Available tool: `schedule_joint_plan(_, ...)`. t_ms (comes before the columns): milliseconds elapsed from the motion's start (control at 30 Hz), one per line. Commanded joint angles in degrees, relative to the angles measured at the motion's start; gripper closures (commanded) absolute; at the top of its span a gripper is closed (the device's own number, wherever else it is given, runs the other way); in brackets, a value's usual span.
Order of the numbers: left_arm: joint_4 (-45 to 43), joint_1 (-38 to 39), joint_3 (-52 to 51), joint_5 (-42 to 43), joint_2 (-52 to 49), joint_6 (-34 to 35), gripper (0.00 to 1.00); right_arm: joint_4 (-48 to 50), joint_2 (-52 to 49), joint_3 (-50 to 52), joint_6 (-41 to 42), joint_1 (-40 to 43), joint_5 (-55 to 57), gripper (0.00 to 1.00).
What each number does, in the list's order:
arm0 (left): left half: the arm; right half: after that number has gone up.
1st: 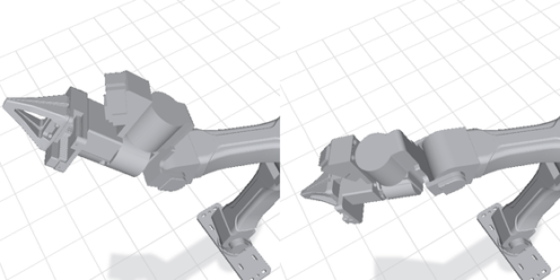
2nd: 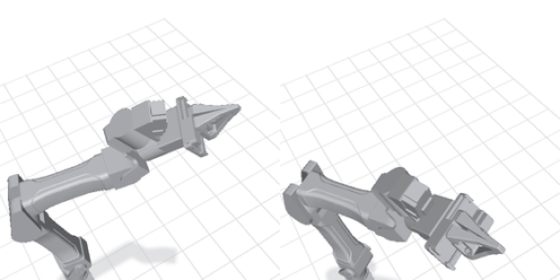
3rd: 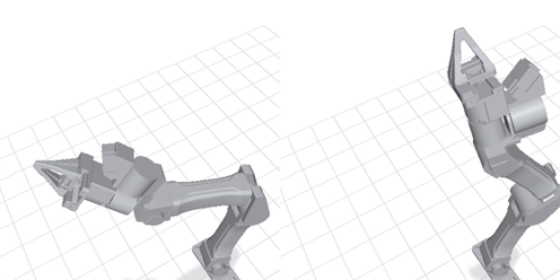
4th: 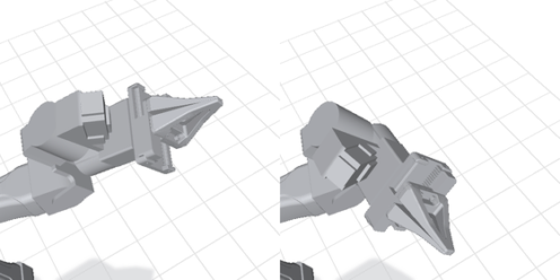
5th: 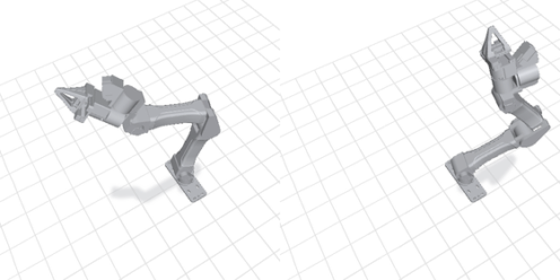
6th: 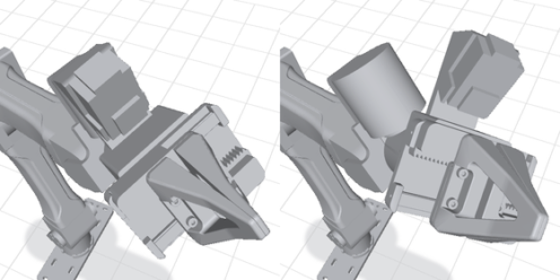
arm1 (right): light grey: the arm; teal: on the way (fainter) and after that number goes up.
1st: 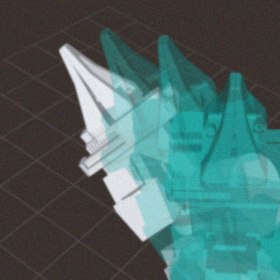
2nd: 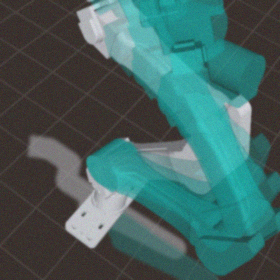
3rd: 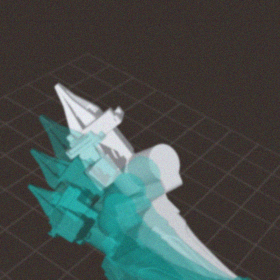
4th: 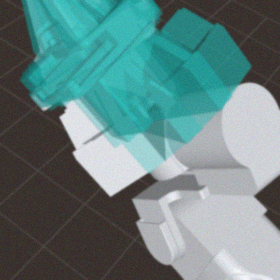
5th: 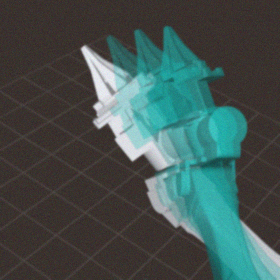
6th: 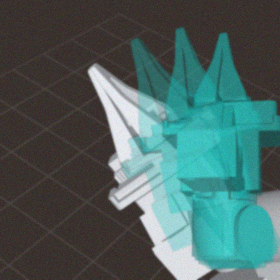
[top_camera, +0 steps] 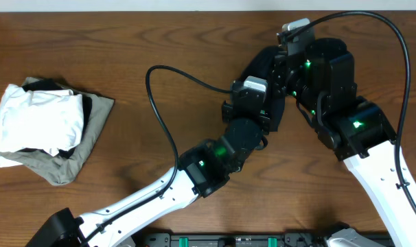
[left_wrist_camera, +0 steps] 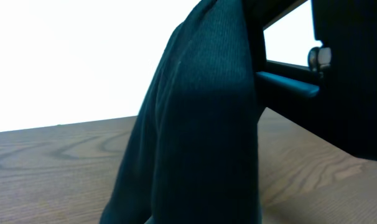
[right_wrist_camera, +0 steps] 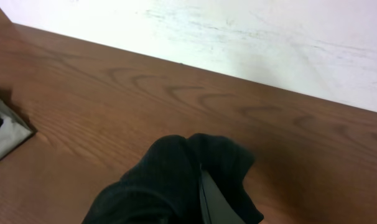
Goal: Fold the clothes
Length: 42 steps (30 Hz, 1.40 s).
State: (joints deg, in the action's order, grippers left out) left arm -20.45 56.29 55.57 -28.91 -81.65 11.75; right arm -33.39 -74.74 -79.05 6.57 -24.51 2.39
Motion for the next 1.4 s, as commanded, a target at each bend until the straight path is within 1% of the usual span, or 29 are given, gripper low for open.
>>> schedule_joint_plan(0,-0.7,-0.1,0.0,-0.7,0.1,-2.8,0.94,0.9,1.5,-2.0,0.1,0.2,1.3,0.88)
schedule_joint_plan(33,-1.2,-0.1,0.0,-0.7,0.2,-3.9,0.94,1.1,1.6,-2.0,0.0,0.4,1.2,0.87)
schedule_joint_plan(67,-1.9,-0.1,0.0,-0.7,0.3,-5.2,0.94,1.3,1.7,-2.0,0.0,0.6,1.2,0.83)
schedule_joint_plan(100,-2.6,-0.1,0.0,-0.7,0.5,-6.5,0.94,1.6,1.9,-2.0,-0.9,0.7,1.2,0.73)
schedule_joint_plan(167,-3.1,-0.3,0.1,-0.7,1.1,-8.3,0.94,2.4,2.6,-2.0,-3.7,0.9,1.2,0.31)
schedule_joint_plan(267,-2.3,-1.9,0.1,-0.7,2.5,-8.3,0.94,3.3,4.5,-2.0,-5.0,1.7,1.3,0.26)
schedule_joint_plan(333,-1.4,-3.9,0.1,-0.7,3.2,-8.3,0.94,3.3,5.9,-2.0,-4.9,2.7,1.2,0.10)
schedule_joint_plan(400,-0.1,-5.9,0.1,-0.7,3.7,-8.3,0.94,2.7,6.9,-2.0,-4.9,3.6,1.2,0.04)
schedule_joint_plan(467,1.5,-8.1,0.1,-0.7,3.9,-8.3,0.94,1.6,7.6,-2.0,-4.9,4.1,1.2,0.01)
schedule_joint_plan(733,8.5,-18.6,0.1,4.5,3.9,-8.2,0.94,-2.9,8.3,-2.0,-4.9,5.1,1.2,0.01)
schedule_joint_plan(1033,13.3,-33.2,0.1,4.6,3.9,-7.5,0.94,-4.4,8.3,-2.0,-4.9,5.1,1.2,0.01)
schedule_joint_plan(1167,16.2,-41.0,0.1,10.3,3.9,-6.5,0.94,-5.0,8.3,-2.0,-4.9,5.1,1.2,0.01)
schedule_joint_plan(1233,17.9,-45.4,0.1,12.5,3.9,-3.5,0.94,-5.2,8.3,-2.0,-4.9,5.1,1.2,0.01)
schedule_joint_plan(1367,19.4,-52.4,0.1,14.8,3.9,-3.1,0.94,-5.9,8.3,-2.0,-4.9,5.1,1.3,0.01)
